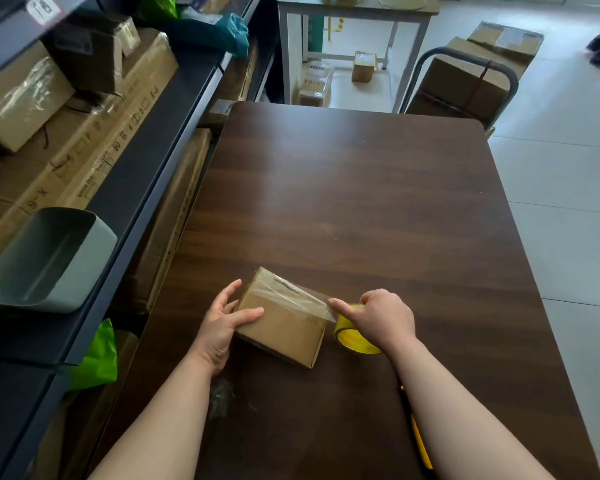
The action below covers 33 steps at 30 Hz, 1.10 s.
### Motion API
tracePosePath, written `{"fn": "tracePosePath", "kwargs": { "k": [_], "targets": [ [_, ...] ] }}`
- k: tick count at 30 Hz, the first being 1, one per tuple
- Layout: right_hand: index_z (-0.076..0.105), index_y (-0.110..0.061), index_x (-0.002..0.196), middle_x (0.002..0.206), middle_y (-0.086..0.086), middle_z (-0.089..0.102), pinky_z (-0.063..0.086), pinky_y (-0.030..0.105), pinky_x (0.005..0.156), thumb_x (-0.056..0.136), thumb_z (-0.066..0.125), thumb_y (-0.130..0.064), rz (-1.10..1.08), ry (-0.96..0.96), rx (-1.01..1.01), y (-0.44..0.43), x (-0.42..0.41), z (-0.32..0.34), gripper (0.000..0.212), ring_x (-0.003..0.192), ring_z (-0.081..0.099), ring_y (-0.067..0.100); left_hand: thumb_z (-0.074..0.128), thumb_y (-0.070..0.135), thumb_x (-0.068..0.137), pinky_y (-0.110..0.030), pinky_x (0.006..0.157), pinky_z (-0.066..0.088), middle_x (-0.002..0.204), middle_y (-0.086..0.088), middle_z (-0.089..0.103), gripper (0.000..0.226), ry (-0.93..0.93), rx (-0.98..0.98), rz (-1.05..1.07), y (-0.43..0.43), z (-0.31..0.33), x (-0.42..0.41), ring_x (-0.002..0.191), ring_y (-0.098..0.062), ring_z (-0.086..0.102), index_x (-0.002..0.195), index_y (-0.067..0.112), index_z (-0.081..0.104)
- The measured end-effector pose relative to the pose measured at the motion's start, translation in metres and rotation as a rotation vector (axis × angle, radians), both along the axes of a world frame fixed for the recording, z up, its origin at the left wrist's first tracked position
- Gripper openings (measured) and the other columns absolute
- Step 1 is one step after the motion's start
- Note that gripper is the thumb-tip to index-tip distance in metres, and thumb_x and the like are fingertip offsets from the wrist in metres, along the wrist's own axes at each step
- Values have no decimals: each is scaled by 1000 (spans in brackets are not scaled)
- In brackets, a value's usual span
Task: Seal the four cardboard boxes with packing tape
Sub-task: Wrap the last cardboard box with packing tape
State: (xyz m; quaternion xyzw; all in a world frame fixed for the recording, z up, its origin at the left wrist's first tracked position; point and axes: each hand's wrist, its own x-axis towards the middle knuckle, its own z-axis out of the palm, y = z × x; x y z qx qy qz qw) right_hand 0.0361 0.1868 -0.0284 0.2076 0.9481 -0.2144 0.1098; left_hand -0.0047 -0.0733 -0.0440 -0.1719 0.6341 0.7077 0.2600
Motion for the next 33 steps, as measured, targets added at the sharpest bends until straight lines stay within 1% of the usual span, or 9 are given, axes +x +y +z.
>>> {"fn": "tracePosePath", "kwargs": {
  "k": [4,10,15,21,24,26,28,31,33],
  "targets": [
    [58,-20,62,63,-7,59,39,28,56,70,44,-88,-8,-29,-10,-5,-2,-5,70,70,59,18,77,15,60,-31,77,49,125,-14,59,88,-14,17,18,-2,-1,1,109,-28,59,140,29,43],
    [59,-20,64,64,-7,59,40,29,56,68,42,-90,-5,-52,-22,-8,-6,-14,72,69,58,16,75,10,68,-33,78,49,120,-9,59,81,-27,21,39,-3,-3,2,108,-27,58,140,28,43],
    [61,-19,70,70,-7,62,45,29,60,66,44,-91,-13,-99,-80,-13,-10,-22,73,73,59,16,79,10,62,-35,81,50,118,-8,60,87,-59,53,64,-7,-9,2,108,-28,59,140,26,43],
    [60,-18,64,68,-4,65,47,30,60,67,46,-90,-46,-112,-158,-20,-15,-29,73,74,62,17,73,15,76,-39,95,48,127,-9,58,68,-128,13,55,-17,-17,-1,113,-28,57,138,27,48],
    [59,-17,60,65,-3,65,42,28,55,71,45,-88,-60,-149,-182,-32,-15,-29,73,68,61,15,70,34,84,-37,101,43,134,-3,54,60,-36,-322,-20,-18,-17,1,118,-20,52,139,27,46],
    [57,-17,58,63,-3,64,40,28,53,72,43,-87,-93,-165,-189,-37,-11,-29,73,65,60,16,64,44,88,-40,106,38,143,-2,46,61,150,-696,-75,-12,-14,2,127,-22,45,142,28,42],
    [52,-16,55,60,-2,60,38,29,52,75,44,-85,-127,-169,-201,-40,-5,-29,72,63,58,18,54,50,91,-46,115,22,154,-2,30,64,348,-1054,-150,3,-7,8,141,-23,27,147,26,33],
    [42,-16,50,54,-1,50,35,30,51,83,43,-76,-166,-148,-252,-43,8,-25,68,58,52,20,29,56,97,-44,118,-2,162,-3,0,74,467,-1263,-426,30,-9,25,149,-20,-3,154,16,3],
    [42,-17,50,53,-1,49,35,30,53,89,44,-67,-175,-118,-260,-42,15,-21,64,59,51,20,15,57,97,-45,120,-5,161,-6,-13,76,478,-1360,-549,36,-16,33,148,-22,-14,152,13,-13]
  ]
}}
